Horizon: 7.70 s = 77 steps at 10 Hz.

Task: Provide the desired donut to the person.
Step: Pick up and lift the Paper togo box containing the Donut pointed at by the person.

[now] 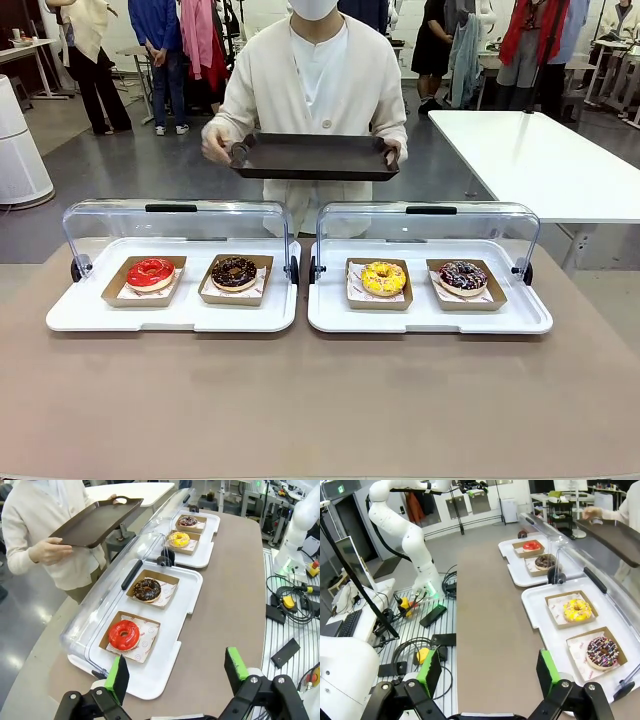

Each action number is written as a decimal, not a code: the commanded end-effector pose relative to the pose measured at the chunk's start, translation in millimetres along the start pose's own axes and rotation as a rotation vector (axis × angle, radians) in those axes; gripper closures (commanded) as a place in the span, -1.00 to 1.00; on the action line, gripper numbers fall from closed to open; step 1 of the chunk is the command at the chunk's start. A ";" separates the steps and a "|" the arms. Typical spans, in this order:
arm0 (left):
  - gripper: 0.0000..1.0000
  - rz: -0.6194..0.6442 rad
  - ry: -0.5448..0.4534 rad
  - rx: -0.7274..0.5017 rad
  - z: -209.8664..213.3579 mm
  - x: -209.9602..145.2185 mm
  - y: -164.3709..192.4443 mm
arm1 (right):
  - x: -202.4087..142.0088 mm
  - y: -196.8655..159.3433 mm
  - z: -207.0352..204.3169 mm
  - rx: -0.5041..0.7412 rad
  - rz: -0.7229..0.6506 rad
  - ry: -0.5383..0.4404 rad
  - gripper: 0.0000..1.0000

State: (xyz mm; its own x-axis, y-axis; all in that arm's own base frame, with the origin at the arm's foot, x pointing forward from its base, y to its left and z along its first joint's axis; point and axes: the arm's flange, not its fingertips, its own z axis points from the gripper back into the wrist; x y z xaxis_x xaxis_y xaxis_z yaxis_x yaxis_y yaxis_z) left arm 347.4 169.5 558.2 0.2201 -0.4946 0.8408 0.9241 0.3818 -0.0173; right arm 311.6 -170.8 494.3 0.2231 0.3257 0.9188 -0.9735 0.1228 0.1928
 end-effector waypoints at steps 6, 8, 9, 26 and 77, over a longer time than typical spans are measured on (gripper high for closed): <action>-1.00 0.001 -0.009 -0.004 0.2 1.3 0.3 | 0.3 -0.3 1.5 0.000 0.005 -0.006 -1.00; -1.00 0.001 -0.009 -0.004 0.2 1.3 0.3 | 0.3 -0.3 1.5 0.000 0.005 -0.006 -1.00; -1.00 0.001 -0.009 -0.004 0.2 1.3 0.3 | 0.3 -0.3 1.5 0.000 0.005 -0.006 -1.00; -1.00 -0.371 0.796 -0.391 -106.5 45.7 3.5 | 0.3 -0.3 1.5 0.000 0.005 -0.006 -1.00; 1.00 -0.522 0.964 -0.236 -310.0 -50.2 75.0 | 0.3 -0.3 1.5 0.000 0.005 -0.006 -1.00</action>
State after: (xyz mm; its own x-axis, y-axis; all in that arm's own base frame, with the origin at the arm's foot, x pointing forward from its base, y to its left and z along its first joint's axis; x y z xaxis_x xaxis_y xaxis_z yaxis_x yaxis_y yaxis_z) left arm 508.6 -20.6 336.8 -0.1143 -0.9934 0.0041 0.9916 -0.1138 0.0607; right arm 311.3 -171.7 495.0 0.2243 0.3280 0.9177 -0.9731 0.1267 0.1925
